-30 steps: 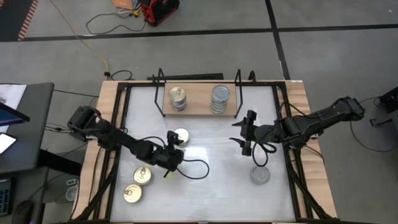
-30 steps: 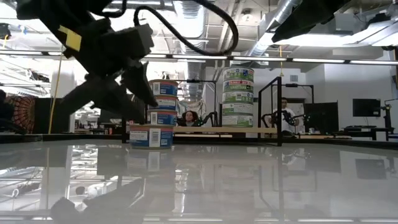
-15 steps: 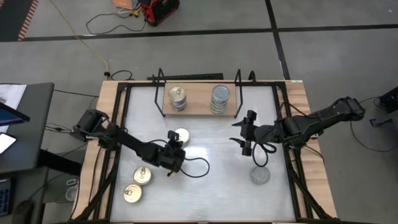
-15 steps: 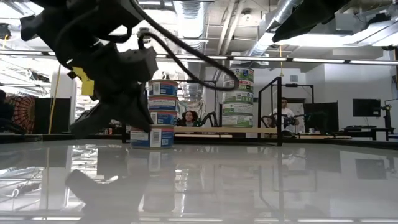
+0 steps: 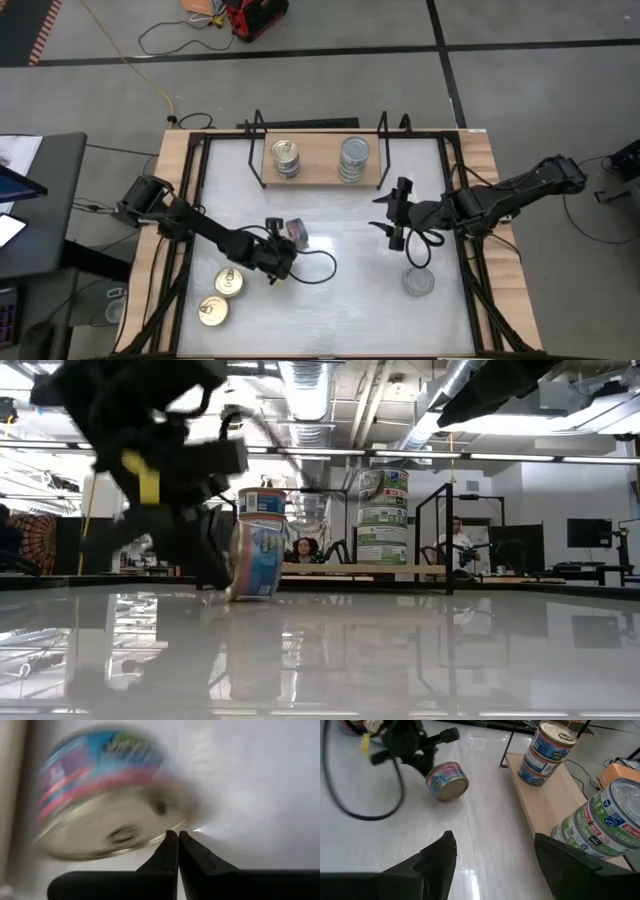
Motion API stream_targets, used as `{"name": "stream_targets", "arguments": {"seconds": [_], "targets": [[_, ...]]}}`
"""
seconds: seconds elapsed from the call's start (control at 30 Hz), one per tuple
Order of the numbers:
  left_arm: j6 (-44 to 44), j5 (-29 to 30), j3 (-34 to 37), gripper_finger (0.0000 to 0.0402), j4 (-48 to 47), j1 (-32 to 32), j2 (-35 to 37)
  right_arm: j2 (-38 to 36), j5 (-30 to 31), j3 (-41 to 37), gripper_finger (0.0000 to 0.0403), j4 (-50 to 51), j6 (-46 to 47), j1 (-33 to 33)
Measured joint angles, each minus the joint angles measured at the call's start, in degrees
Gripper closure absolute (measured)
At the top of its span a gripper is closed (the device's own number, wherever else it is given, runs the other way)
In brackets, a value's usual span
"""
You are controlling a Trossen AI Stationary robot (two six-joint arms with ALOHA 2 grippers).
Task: Stack canned seafood by type on shelf
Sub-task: Stack the blue pink tuna can on top of the blue pink tuna can on the shelf
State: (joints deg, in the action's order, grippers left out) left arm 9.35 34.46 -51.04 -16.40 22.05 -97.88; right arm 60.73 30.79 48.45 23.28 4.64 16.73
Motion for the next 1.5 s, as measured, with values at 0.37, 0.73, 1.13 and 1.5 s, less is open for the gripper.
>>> {"name": "stream_targets", "arguments": {"seconds": [0.37,0.73,1.13,1.5], "targets": [[-9.53,-17.64,-19.49,0.0369,-21.53,0.05,3.85,-0.02,-0.06,0.0,0.0111,0.0,-0.02,0.0],[-13.4,-23.18,-27.43,0.0143,-29.26,-11.32,0.24,-0.02,-0.83,0.0,0.0111,1.77,0.42,0.55],[-23.0,-39.18,-27.43,0.0098,-29.75,-22.89,-4.73,-0.02,-0.94,0.0,0.0111,1.77,-0.89,-0.38],[-24.76,-39.83,-27.41,0.0192,-32.2,-22.43,-7.38,0.0,-0.95,0.0,0.0111,1.51,-1.25,-0.39]]}}
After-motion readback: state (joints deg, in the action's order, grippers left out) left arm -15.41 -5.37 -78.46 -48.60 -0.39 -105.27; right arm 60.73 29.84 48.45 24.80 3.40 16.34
